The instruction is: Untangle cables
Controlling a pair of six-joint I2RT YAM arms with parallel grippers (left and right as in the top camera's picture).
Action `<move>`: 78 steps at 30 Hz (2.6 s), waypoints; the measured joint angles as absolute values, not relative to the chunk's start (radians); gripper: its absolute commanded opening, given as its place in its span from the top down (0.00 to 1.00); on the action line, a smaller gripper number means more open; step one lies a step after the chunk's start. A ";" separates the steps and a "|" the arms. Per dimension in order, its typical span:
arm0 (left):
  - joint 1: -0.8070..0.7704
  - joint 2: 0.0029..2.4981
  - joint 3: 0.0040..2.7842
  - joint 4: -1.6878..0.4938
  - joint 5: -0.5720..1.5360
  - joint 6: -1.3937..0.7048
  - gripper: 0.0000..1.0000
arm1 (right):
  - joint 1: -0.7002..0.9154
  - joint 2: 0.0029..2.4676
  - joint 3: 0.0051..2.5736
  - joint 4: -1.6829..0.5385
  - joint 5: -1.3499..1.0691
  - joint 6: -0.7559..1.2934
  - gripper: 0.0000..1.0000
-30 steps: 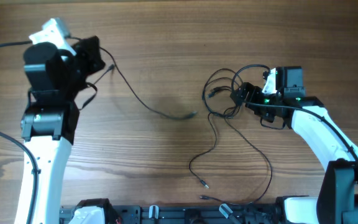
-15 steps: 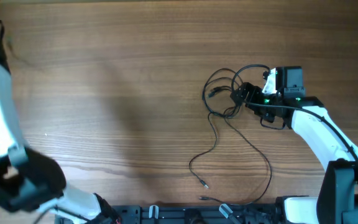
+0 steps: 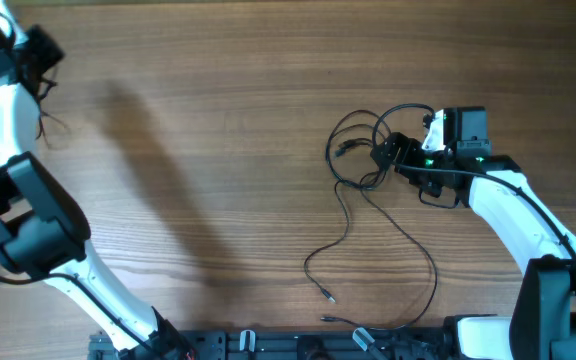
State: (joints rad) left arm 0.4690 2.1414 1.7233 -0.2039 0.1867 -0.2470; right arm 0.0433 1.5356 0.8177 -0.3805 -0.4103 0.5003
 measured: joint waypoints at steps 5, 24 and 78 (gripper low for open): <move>0.575 2.139 1.726 -0.364 -0.047 -0.520 0.00 | 0.043 1.536 0.818 -0.381 -0.410 0.500 0.00; 0.455 2.129 2.106 -0.710 -0.141 -0.630 0.00 | 0.043 1.536 0.818 -0.381 -0.410 0.500 0.00; 0.113 0.784 1.065 -1.212 0.161 -0.132 0.00 | 0.043 1.536 0.813 -0.377 -0.409 0.500 0.00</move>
State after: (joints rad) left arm 0.1131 0.7841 1.0645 -1.2118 0.1608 -0.1318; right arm 0.0433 1.5356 0.8131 -0.3767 -0.4088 0.5003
